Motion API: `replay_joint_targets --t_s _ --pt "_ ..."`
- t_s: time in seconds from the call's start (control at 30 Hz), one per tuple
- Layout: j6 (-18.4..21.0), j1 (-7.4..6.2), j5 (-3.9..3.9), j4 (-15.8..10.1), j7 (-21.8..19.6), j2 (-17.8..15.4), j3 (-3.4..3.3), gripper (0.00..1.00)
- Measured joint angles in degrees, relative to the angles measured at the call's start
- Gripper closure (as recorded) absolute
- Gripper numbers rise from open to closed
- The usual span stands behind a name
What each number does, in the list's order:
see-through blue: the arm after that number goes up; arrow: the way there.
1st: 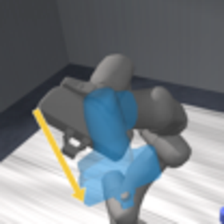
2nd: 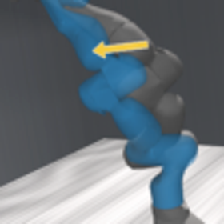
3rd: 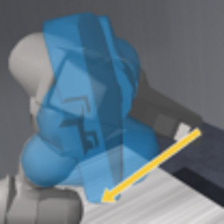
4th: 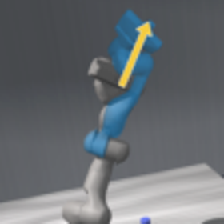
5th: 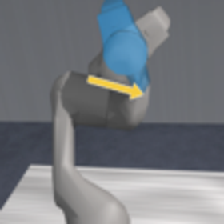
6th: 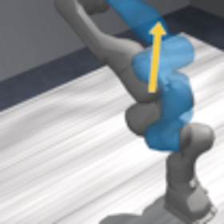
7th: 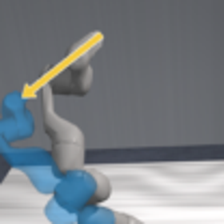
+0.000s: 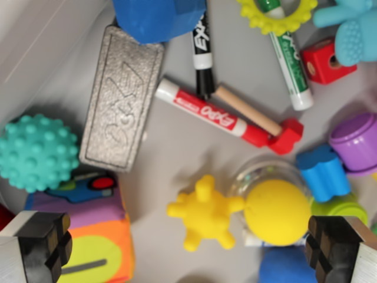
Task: Pick an object from the bin
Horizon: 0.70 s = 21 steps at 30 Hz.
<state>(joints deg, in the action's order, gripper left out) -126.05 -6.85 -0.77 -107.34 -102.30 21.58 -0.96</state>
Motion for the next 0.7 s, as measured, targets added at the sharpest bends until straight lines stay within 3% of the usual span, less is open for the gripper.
replay_joint_targets --t_s 0.7 --pt "-3.2 -2.54 -0.34 2.9 -18.7 4.7 -0.23 0.0"
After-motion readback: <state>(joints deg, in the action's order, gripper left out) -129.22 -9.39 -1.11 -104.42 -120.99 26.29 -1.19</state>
